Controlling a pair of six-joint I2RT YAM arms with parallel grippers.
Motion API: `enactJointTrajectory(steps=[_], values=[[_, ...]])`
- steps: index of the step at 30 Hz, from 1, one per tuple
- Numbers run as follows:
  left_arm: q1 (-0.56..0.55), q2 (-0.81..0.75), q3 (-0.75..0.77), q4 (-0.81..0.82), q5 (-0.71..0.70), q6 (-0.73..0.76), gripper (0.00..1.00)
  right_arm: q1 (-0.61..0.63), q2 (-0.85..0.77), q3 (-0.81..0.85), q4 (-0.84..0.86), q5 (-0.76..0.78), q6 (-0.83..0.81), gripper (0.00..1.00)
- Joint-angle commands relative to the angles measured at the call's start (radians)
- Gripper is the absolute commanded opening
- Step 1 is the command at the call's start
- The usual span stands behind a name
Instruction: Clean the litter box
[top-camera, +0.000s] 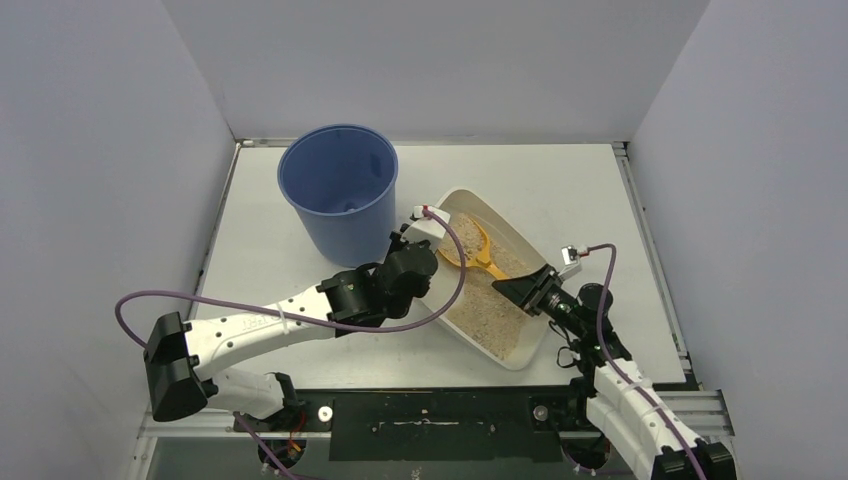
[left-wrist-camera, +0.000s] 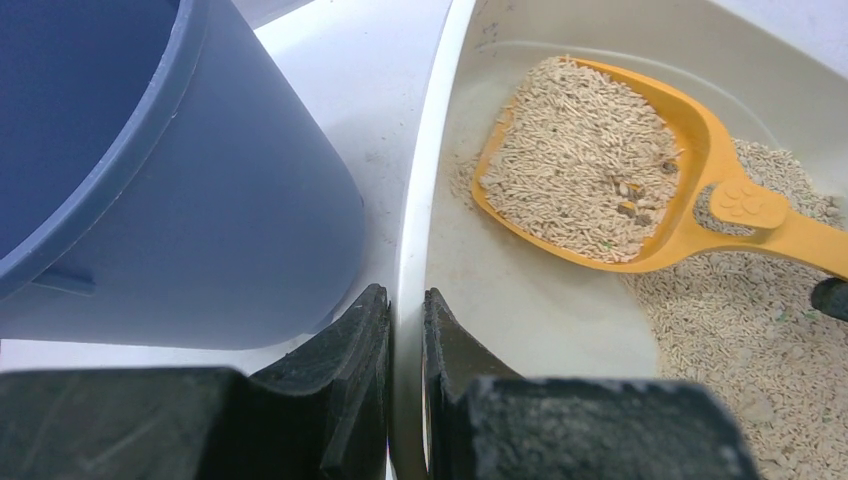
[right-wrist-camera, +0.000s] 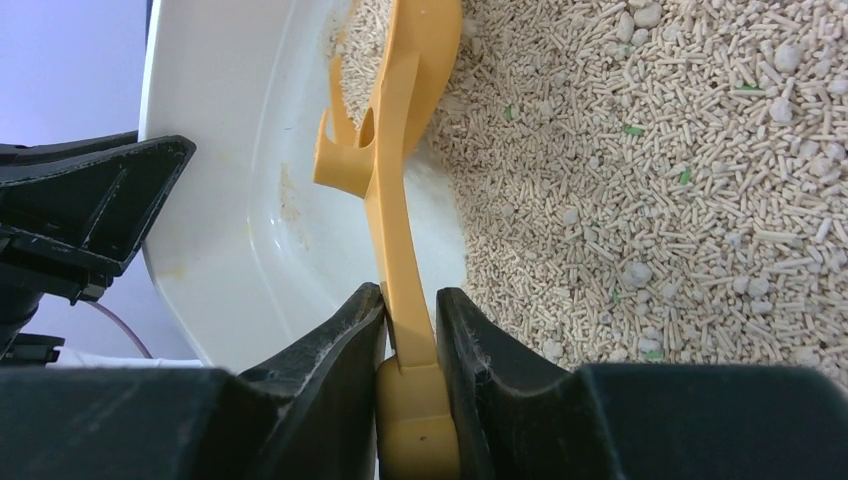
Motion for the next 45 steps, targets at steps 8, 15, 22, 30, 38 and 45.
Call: enactJointTrajectory(steps=[8,15,22,30,38,45], values=[[-0.008,0.017,-0.044,0.135,-0.028,-0.129,0.0,-0.031,-0.285,-0.017,-0.243,-0.009,0.081,0.0],[-0.003,0.012,-0.096,0.093,-0.013,-0.216,0.0,-0.041,-0.344,-0.07,-0.172,-0.055,0.202,0.0],[0.002,-0.002,-0.138,0.044,-0.016,-0.3,0.0,-0.048,-0.345,-0.141,-0.008,-0.083,0.315,0.0],[0.005,0.0,-0.189,0.019,0.033,-0.384,0.0,-0.05,-0.339,-0.191,0.172,-0.136,0.423,0.0],[0.007,-0.023,-0.219,0.012,0.05,-0.418,0.0,-0.069,-0.377,-0.068,-0.23,-0.122,0.222,0.0],[0.004,-0.011,-0.243,0.015,0.107,-0.482,0.0,-0.068,-0.4,0.006,-0.398,-0.155,0.137,0.0]])
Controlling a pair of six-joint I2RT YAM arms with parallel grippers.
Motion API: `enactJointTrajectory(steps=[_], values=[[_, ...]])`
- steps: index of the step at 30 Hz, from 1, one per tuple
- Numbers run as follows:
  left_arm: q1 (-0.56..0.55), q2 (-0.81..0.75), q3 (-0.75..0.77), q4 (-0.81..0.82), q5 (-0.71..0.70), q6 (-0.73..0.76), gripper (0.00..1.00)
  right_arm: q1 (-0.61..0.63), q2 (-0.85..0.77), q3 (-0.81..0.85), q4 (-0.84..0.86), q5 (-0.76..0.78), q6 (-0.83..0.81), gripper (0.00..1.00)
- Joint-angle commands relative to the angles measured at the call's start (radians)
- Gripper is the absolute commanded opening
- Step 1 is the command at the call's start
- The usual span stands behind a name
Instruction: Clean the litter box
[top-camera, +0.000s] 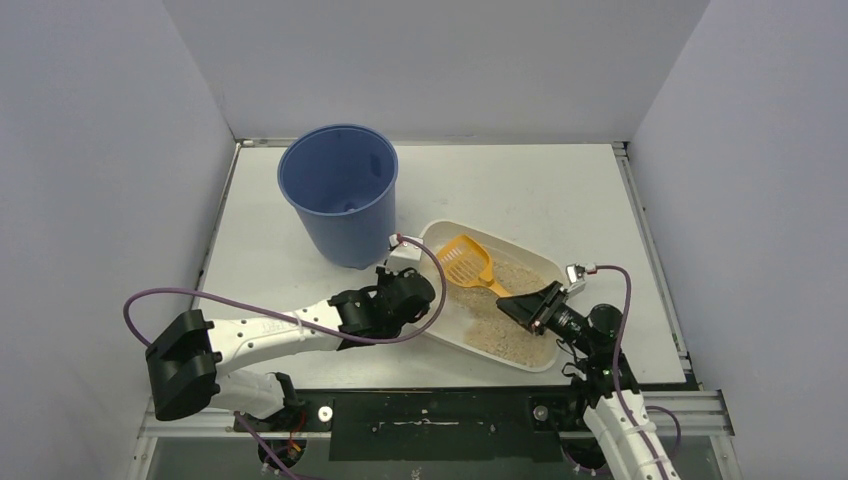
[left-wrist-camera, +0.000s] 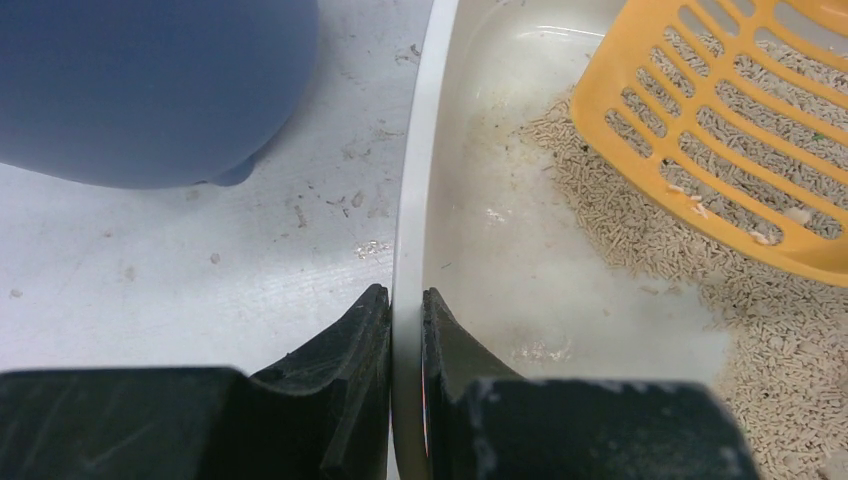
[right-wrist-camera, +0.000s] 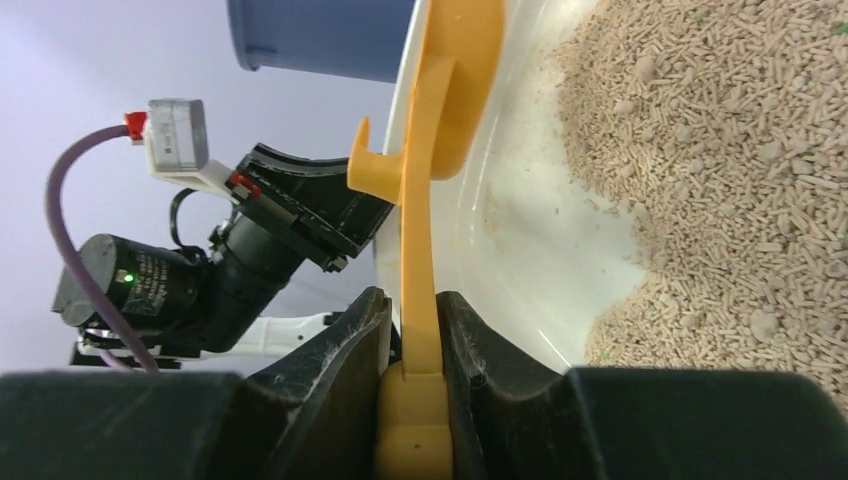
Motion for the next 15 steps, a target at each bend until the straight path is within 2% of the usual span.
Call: enactJointTrajectory(steps=[1,9,12,15], values=[[-0.008,-0.027,-0.007,0.049,0.081,-0.073,0.0,-0.004,-0.006,0.117,-0.223,-0.017,-0.159,0.0],[-0.042,-0.018,-0.062,0.021,0.122,-0.223,0.0,-0.005,0.121,0.362,-0.727,0.019,-0.507,0.0],[-0.083,0.009,-0.064,0.045,0.16,-0.259,0.01,-0.006,0.133,0.431,-0.823,0.054,-0.569,0.0],[-0.156,0.069,-0.036,0.036,0.175,-0.293,0.08,-0.007,0.126,0.451,-0.854,0.067,-0.565,0.0]])
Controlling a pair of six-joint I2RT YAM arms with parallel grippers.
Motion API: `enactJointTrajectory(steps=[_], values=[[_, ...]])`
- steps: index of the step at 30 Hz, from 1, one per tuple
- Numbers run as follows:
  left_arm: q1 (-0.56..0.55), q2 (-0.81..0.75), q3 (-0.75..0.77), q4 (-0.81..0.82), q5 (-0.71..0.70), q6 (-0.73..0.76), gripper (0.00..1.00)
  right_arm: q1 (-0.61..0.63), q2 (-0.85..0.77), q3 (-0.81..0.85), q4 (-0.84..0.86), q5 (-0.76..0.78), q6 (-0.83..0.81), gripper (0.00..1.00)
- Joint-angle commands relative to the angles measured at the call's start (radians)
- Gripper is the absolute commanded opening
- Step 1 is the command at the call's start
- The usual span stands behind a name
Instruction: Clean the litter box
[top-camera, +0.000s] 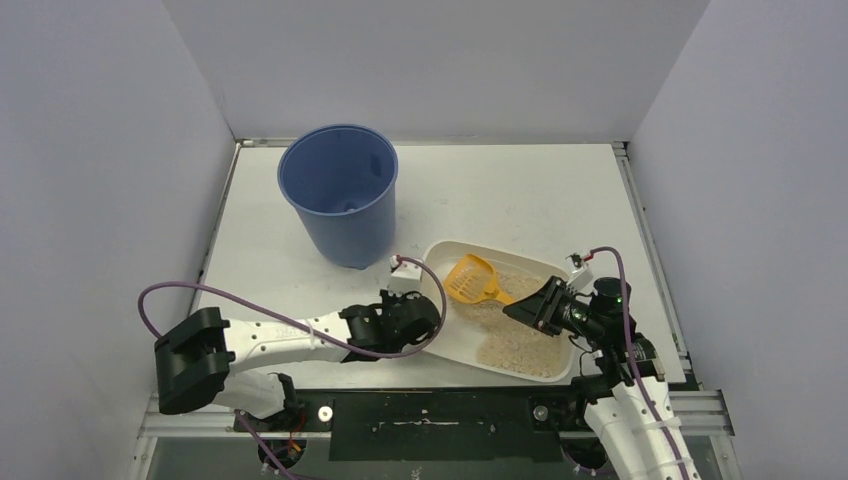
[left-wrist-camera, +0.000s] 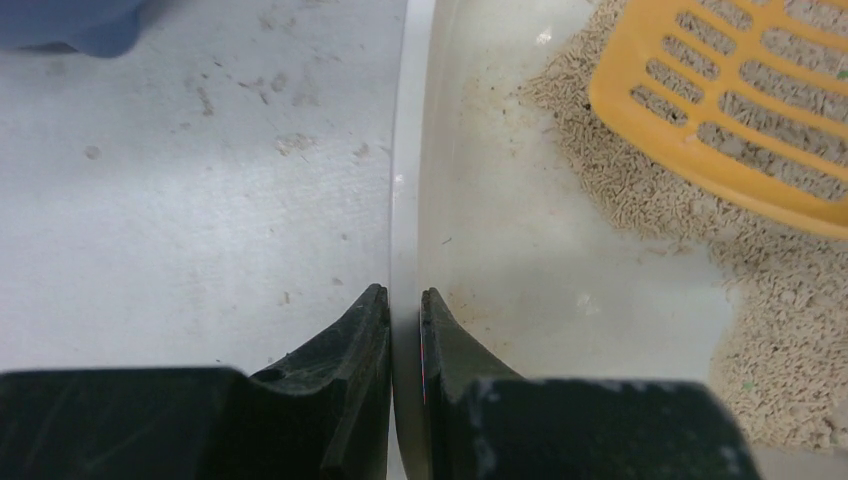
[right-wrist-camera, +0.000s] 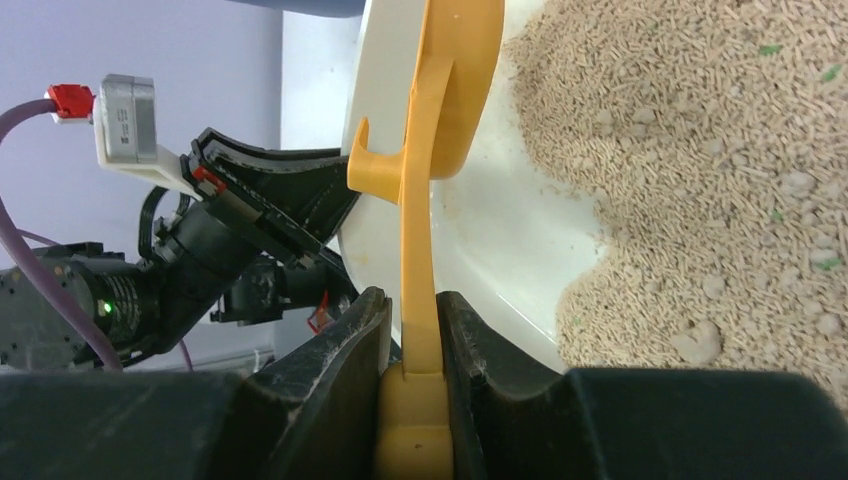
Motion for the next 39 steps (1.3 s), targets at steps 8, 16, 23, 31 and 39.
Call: enactJointTrajectory(steps=[8,16,23,31,39], values=[[-0.208,0.093,0.094,-0.045,0.116,-0.099,0.4,-0.008,0.001,0.131,-0.247,0.084,-0.141,0.0],[-0.131,0.062,0.234,-0.197,0.059,0.12,0.67,-0.008,-0.031,0.195,-0.351,0.108,-0.19,0.0],[0.074,0.092,0.383,-0.136,0.254,0.488,0.7,-0.006,-0.09,0.2,-0.41,0.116,-0.165,0.0],[0.205,0.307,0.62,-0.145,0.52,0.785,0.76,-0.004,-0.174,0.163,-0.43,0.083,-0.104,0.0],[0.249,0.566,0.822,-0.251,0.575,0.985,0.79,0.004,-0.228,0.141,-0.436,0.065,-0.077,0.0]])
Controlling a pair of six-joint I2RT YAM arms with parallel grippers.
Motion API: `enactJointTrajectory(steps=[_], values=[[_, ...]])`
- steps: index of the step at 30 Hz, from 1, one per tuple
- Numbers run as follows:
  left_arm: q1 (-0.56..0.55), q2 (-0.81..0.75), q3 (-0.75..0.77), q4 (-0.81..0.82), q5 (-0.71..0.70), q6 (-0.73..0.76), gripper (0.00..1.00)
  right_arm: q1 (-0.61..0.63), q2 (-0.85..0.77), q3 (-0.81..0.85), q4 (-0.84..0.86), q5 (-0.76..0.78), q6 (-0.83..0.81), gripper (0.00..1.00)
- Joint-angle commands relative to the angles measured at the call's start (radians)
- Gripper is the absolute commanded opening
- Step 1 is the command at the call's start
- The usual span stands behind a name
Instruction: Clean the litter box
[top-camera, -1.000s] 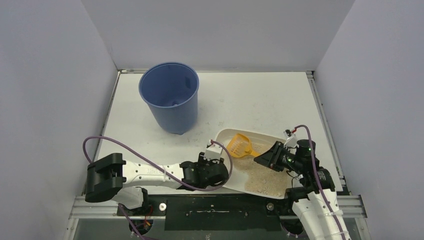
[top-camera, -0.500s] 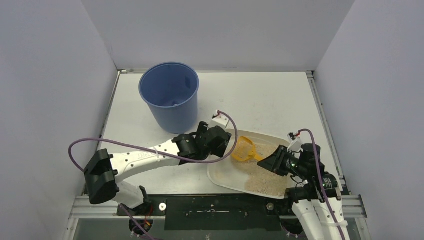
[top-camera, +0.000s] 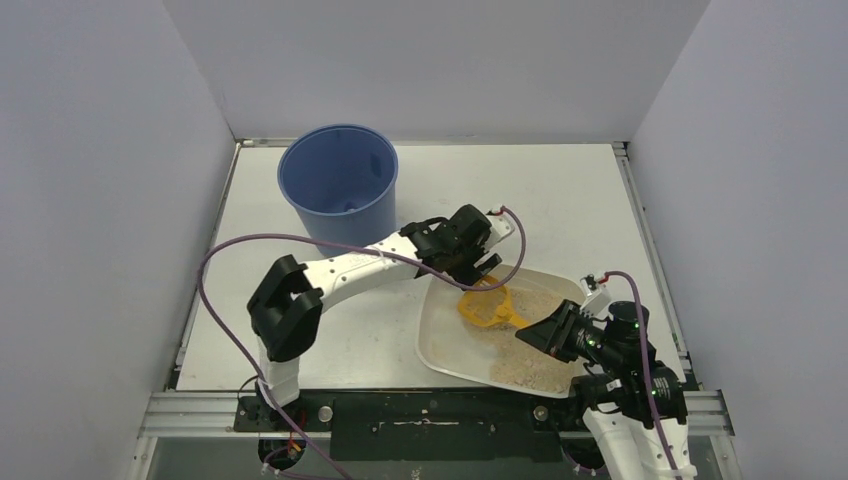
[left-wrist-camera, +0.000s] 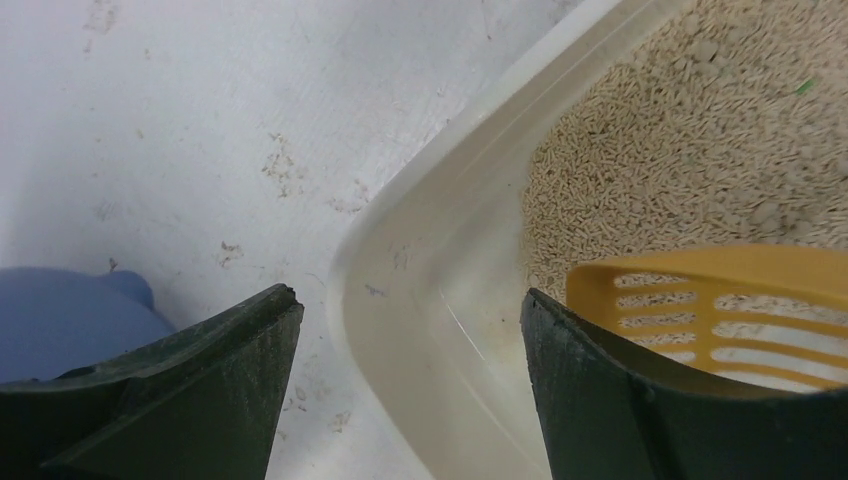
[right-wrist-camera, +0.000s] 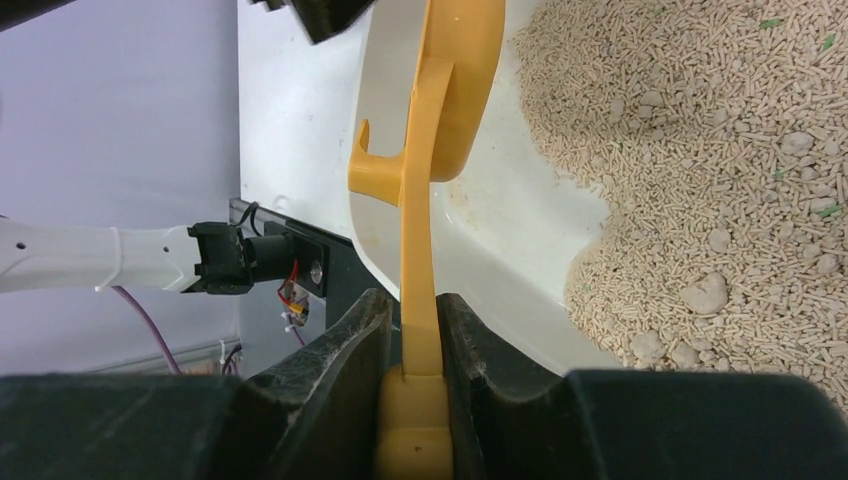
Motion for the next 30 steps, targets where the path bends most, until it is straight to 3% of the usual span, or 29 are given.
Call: enactJointTrajectory(steps=[1,9,20,24,27,30], values=[[0.035,0.078,0.081,-0.038,0.059,0.139,0.79,0.006,-0.027,-0.012,0.01,-0.019,0.027,0.0],[0.084,0.181,0.169,-0.043,0.086,0.188,0.79,0.04,-0.033,-0.016,-0.01,-0.009,0.015,0.0],[0.11,0.259,0.203,-0.058,0.231,0.215,0.66,0.124,-0.058,-0.029,-0.006,0.08,0.081,0.0],[0.119,0.271,0.206,-0.06,0.297,0.207,0.52,0.158,-0.058,-0.026,-0.005,0.119,0.103,0.0],[0.121,0.272,0.193,-0.047,0.313,0.197,0.24,0.166,-0.062,-0.034,-0.01,0.136,0.116,0.0],[0.126,0.263,0.169,-0.029,0.315,0.18,0.1,0.167,-0.062,-0.038,-0.01,0.151,0.127,0.0]])
